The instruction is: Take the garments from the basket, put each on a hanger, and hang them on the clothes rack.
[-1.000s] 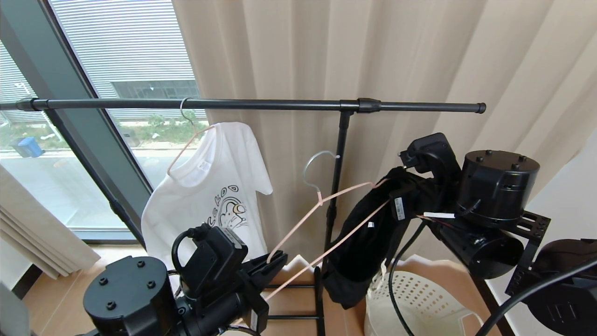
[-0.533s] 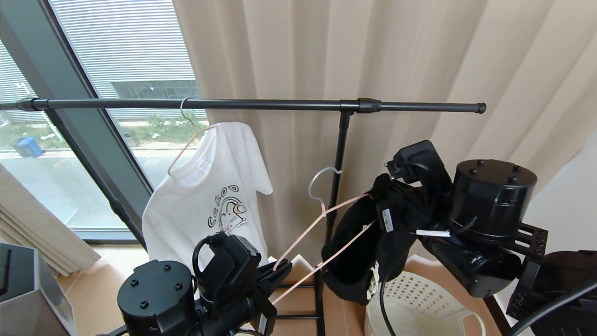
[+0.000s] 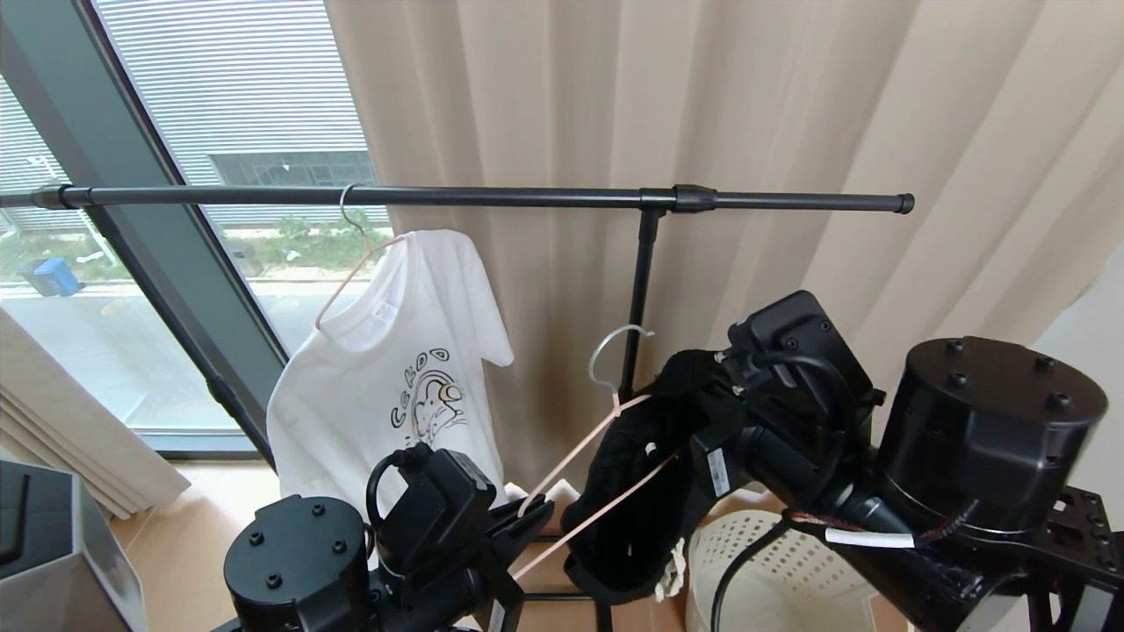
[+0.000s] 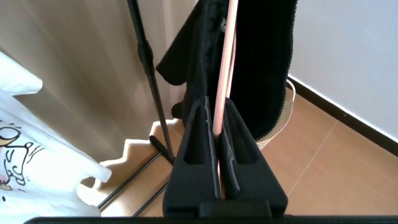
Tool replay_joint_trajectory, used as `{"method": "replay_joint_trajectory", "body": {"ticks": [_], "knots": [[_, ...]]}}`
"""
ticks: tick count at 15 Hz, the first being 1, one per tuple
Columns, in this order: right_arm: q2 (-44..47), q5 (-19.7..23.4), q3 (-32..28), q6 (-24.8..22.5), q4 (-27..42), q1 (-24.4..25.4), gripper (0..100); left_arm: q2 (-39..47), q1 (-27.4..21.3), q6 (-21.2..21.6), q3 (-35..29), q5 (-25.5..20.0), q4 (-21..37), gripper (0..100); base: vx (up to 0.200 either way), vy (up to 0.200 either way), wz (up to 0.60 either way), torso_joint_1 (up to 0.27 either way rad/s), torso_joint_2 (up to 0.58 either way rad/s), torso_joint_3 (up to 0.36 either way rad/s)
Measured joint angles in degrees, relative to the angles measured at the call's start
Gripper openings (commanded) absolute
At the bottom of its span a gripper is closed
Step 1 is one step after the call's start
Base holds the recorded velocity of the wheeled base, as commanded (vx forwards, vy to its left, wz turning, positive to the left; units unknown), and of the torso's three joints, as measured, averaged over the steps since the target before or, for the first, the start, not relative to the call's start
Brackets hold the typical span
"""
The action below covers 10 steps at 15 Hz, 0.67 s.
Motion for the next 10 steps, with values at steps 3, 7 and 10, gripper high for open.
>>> {"method": "replay_joint_trajectory", "body": {"ticks": [3,7,10], "knots": [[-1.1,1.1,1.4,0.1,0.0,3.7,0,0.0,-0.1,0.0,0.0,0.1,-0.1,0,0.000,0.000,0.00,0.000,0.00,0.000],[-1.1,1.3,0.8,2.0,-1.2,6.4,0,-0.1,-0.1,0.1,0.6,0.1,-2.3,0,0.000,0.000,0.00,0.000,0.00,0.000],[-0.5,1.2,-0.2,2.5,-2.5,6.0,0,-0.1,-0.5,0.2,1.8,0.1,-2.6,0,0.000,0.000,0.00,0.000,0.00,0.000]]}}
